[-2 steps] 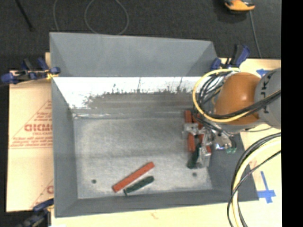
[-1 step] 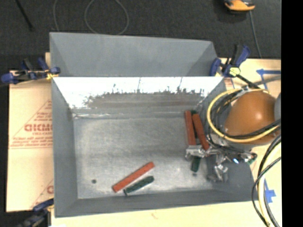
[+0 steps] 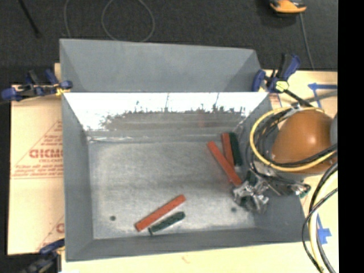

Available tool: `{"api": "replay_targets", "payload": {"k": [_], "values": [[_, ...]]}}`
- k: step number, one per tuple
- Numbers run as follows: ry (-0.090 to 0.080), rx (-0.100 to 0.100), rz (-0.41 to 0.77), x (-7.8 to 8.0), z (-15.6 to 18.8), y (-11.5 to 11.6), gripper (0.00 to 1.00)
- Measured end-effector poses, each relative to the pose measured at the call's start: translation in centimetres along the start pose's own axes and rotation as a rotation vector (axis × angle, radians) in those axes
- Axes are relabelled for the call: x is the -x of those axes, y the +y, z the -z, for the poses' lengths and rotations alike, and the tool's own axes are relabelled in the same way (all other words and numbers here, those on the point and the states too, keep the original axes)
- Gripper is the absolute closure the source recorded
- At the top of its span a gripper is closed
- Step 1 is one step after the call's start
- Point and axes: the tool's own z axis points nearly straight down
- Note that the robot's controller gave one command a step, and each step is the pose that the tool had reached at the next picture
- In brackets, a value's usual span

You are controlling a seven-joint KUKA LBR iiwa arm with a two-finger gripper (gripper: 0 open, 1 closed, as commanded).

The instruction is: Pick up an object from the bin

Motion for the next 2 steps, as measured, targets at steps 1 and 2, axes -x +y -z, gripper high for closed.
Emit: {"api": "replay_targets", "payload": {"k": [1,2], "values": [[0.0,0.002,0.043,6.7,0.0,7.2,1.0],[-0.002,-0.006,0.085,7.5,18.8,10.3,1.0]]}}
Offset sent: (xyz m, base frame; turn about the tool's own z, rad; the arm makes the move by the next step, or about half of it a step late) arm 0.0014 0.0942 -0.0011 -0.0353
